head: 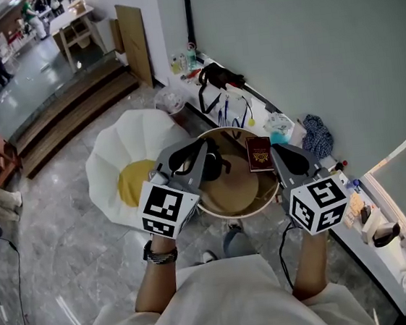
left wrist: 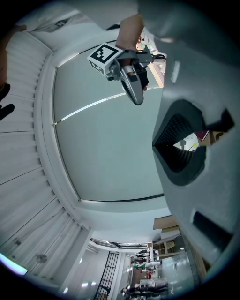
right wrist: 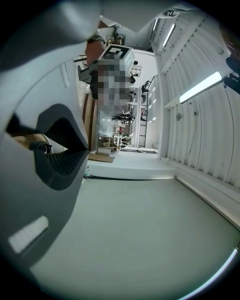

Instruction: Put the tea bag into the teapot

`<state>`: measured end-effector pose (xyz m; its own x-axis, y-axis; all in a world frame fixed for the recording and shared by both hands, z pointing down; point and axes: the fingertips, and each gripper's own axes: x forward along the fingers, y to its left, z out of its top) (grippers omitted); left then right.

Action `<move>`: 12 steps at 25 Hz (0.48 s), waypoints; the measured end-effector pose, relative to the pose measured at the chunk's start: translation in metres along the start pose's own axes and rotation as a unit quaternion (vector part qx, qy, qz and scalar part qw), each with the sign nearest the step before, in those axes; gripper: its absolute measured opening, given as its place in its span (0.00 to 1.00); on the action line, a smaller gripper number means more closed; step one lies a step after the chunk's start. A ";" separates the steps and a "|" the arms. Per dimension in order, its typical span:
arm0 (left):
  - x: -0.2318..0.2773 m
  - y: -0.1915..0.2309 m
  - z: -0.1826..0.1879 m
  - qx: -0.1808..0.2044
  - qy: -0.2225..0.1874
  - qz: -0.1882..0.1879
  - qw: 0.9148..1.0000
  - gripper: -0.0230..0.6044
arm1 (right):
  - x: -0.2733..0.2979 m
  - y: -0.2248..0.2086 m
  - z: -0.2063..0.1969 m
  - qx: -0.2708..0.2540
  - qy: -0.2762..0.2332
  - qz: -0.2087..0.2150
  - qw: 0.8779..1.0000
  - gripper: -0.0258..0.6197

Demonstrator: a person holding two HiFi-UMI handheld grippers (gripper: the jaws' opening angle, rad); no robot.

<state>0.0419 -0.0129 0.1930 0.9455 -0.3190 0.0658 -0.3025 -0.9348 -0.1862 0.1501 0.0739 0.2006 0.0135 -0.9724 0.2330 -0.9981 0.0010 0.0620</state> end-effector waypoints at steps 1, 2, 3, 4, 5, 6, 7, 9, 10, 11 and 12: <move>0.000 0.000 0.000 0.000 -0.001 -0.001 1.000 0.04 | 0.001 0.001 -0.001 -0.001 0.001 0.001 1.000 0.05; 0.000 0.001 0.000 -0.001 -0.002 -0.002 1.000 0.04 | 0.002 0.002 -0.003 -0.001 0.003 0.001 1.000 0.05; 0.000 0.001 0.000 -0.001 -0.004 -0.004 1.000 0.04 | 0.003 0.002 -0.004 -0.001 0.004 0.001 1.000 0.05; 0.001 0.001 0.001 -0.001 -0.005 -0.005 1.000 0.04 | 0.004 0.001 -0.005 0.000 0.005 0.000 1.000 0.05; 0.001 0.001 0.001 -0.001 -0.005 -0.006 1.000 0.04 | 0.005 0.001 -0.005 0.000 0.005 0.000 1.000 0.05; 0.001 0.002 0.001 -0.001 -0.005 -0.006 1.000 0.04 | 0.006 0.001 -0.005 0.000 0.005 -0.001 1.000 0.05; 0.001 0.003 0.001 0.000 -0.005 -0.005 1.000 0.04 | 0.007 0.001 -0.004 0.000 0.005 -0.001 1.000 0.05; -0.001 0.005 -0.003 -0.001 -0.002 -0.003 1.000 0.04 | 0.010 0.002 -0.003 -0.003 0.005 0.000 1.000 0.05; -0.002 0.006 -0.005 -0.002 0.001 -0.003 1.000 0.04 | 0.012 0.004 -0.003 -0.004 0.005 0.001 1.000 0.05; -0.002 0.006 -0.007 -0.004 0.003 -0.003 1.000 0.04 | 0.013 0.005 -0.003 -0.005 0.005 0.003 1.000 0.05; -0.003 0.006 -0.008 -0.006 0.005 -0.003 1.000 0.04 | 0.015 0.006 -0.003 -0.006 0.006 0.004 1.000 0.05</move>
<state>0.0364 -0.0190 0.1995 0.9463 -0.3140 0.0765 -0.2974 -0.9386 -0.1748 0.1441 0.0602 0.2069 0.0062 -0.9695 0.2450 -0.9974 0.0117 0.0716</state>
